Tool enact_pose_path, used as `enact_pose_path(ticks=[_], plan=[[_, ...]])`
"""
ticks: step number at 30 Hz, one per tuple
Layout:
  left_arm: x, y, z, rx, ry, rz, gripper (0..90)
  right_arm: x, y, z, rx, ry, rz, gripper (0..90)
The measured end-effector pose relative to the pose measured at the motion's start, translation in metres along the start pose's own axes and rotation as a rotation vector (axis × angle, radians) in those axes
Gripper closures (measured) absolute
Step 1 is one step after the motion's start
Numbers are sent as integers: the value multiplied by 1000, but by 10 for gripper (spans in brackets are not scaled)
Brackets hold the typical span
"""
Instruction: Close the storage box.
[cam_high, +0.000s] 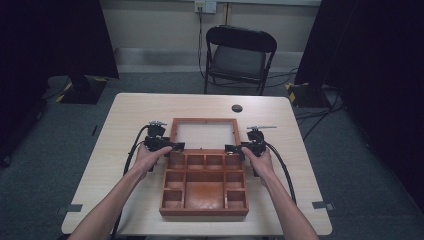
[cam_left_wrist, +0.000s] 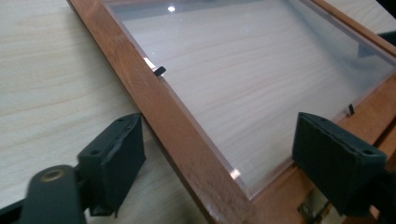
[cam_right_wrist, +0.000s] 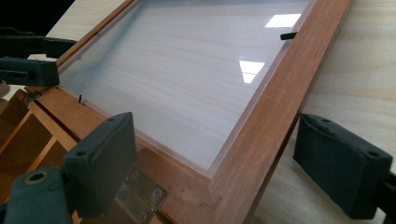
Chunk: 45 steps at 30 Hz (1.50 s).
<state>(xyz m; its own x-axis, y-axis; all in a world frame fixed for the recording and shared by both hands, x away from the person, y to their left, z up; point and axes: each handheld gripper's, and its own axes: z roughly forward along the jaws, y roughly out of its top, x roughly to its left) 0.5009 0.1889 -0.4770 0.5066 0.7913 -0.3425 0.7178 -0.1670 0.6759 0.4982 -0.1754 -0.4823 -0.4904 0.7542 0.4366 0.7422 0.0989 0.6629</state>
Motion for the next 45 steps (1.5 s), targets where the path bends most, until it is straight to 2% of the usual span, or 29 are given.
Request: enact_pose_path(ticks=[6,9,11,15,17,22,25,31,33,35,38,45], plan=[[2,0,1,8,-17,-24,133,3,0,0,0,-1,-8,138],[4,0,2,5,-26,-22,129,3,0,0,-5,-2,-7,138],[6,-1,3,6,-43,-42,128,2,-1,0,-13,-1,-6,138],[6,-1,3,7,-42,-39,126,2,-1,0,-11,-1,-7,140],[6,-2,4,6,-63,-58,131,3,-1,-1,-13,-1,-12,140],[4,0,2,3,-44,-37,139,4,2,-3,-13,-15,-22,173],[0,1,0,-9,-20,-4,147,5,3,-6,-31,-31,-32,220],[-1,1,-1,-12,-23,1,161,6,3,-7,-35,-39,-43,234],[-1,2,-3,-15,-33,12,168,7,4,-8,-43,-59,-52,278],[-1,2,-3,-22,-44,18,189,7,5,-11,-59,-54,-54,286],[-3,2,-5,-31,-30,40,191,8,5,-12,-71,-53,-59,287],[-4,4,-11,-59,-20,49,258,10,7,-17,-95,-43,-54,302]])
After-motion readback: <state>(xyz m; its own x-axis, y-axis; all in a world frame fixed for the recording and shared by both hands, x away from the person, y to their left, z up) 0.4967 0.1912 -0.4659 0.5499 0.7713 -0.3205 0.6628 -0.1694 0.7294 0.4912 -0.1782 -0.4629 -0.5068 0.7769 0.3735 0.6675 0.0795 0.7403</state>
